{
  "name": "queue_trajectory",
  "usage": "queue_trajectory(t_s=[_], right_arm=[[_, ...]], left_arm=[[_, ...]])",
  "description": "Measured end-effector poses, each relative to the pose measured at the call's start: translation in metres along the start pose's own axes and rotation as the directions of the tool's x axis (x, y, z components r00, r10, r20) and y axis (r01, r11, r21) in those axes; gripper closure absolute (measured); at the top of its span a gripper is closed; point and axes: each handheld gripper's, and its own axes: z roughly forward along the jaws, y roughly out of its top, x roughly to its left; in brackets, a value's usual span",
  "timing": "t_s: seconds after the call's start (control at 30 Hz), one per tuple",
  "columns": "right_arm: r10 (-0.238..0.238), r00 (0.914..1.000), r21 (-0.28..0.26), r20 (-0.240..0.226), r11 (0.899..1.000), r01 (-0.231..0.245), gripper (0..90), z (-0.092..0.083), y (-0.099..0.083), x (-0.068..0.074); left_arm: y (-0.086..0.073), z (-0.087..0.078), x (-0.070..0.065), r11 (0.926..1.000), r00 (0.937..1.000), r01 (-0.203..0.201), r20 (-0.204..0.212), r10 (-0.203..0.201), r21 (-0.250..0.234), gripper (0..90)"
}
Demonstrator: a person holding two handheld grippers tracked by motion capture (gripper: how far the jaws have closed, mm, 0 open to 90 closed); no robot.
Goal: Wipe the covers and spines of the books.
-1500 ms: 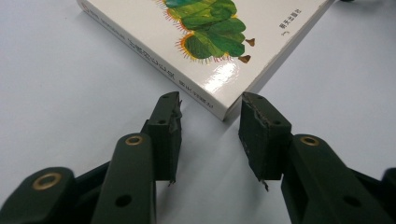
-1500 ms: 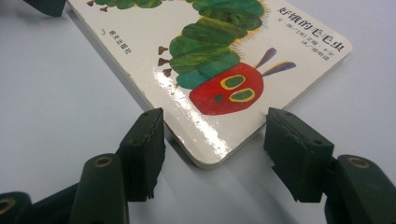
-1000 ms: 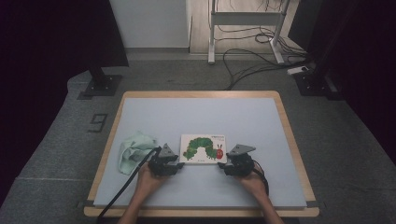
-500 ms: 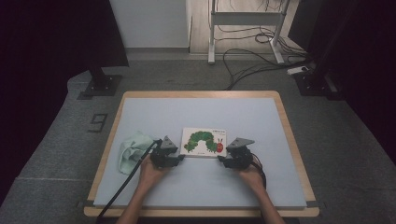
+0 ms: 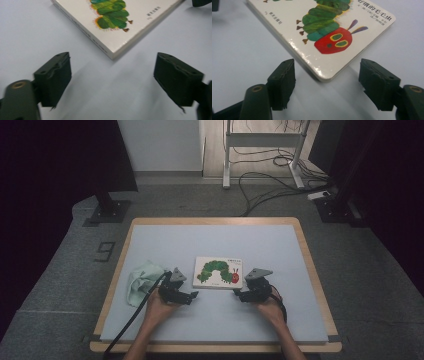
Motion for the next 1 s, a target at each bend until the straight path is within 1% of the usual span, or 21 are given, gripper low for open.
queue_trajectory(t_s=[0.07, 0.17, 0.27, 0.4, 0.53, 0.63, 0.77, 0.83, 0.9, 1.0], right_arm=[[-0.006, 1.0, -0.004, -0.006, 1.0, 0.006, 24.7, -0.005, -0.001, 0.002], [-0.021, 0.9998, -0.01, -0.002, 1.0, 0.021, 19.8, -0.014, -0.001, 0.004], [-0.034, 0.9993, -0.02, -0.018, 0.999, 0.033, 15.2, -0.026, -0.001, 0.006], [-0.048, 0.9986, -0.021, -0.021, 0.999, 0.047, 13.5, -0.038, -0.003, 0.008], [-0.063, 0.998, -0.013, -0.004, 0.998, 0.063, 12.4, -0.052, -0.008, 0.008], [-0.058, 0.9982, -0.008, 0.015, 0.998, 0.059, 10.0, -0.062, -0.016, 0.006], [-0.042, 0.9988, -0.003, 0.024, 0.999, 0.042, 6.0, -0.072, -0.026, 0.001], [-0.027, 0.999, 0.0, 0.036, 1.0, 0.027, 4.3, -0.077, -0.033, -0.002], [-0.012, 0.999, 0.002, 0.042, 1.0, 0.012, 2.9, -0.079, -0.039, -0.005], [0.01, 0.9984, 0.014, 0.055, 1.0, -0.011, 0.5, -0.081, -0.049, -0.01]], left_arm=[[-0.002, -0.006, -0.003, 1.0, 1.0, -0.003, -0.003, 0.003, 0.0, 13.5], [-0.006, -0.014, -0.006, 0.9999, 1.0, -0.008, -0.001, 0.008, 0.008, 10.0], [-0.01, -0.021, -0.008, 0.9999, 0.9999, -0.011, 0.006, 0.011, 0.011, 5.5], [-0.017, -0.028, -0.012, 0.9992, 0.9997, -0.023, -0.01, 0.023, 0.032, 0.0], [-0.025, -0.035, -0.014, 0.9994, 0.9997, -0.025, -0.009, 0.025, 0.023, 0.0], [-0.033, -0.038, -0.016, 0.9995, 0.9996, -0.025, -0.011, 0.026, 0.019, 0.0], [-0.042, -0.04, -0.015, 0.9993, 0.9992, -0.032, -0.025, 0.032, 0.021, 0.0], [-0.046, -0.039, -0.014, 0.9996, 0.9992, -0.022, -0.033, 0.023, 0.018, 0.0], [-0.05, -0.038, -0.011, 0.9999, 0.9996, -0.008, -0.026, 0.009, 0.013, 0.0], [-0.055, -0.035, -0.011, 0.9997, 0.9995, -0.006, -0.029, 0.007, 0.023, 0.0]])
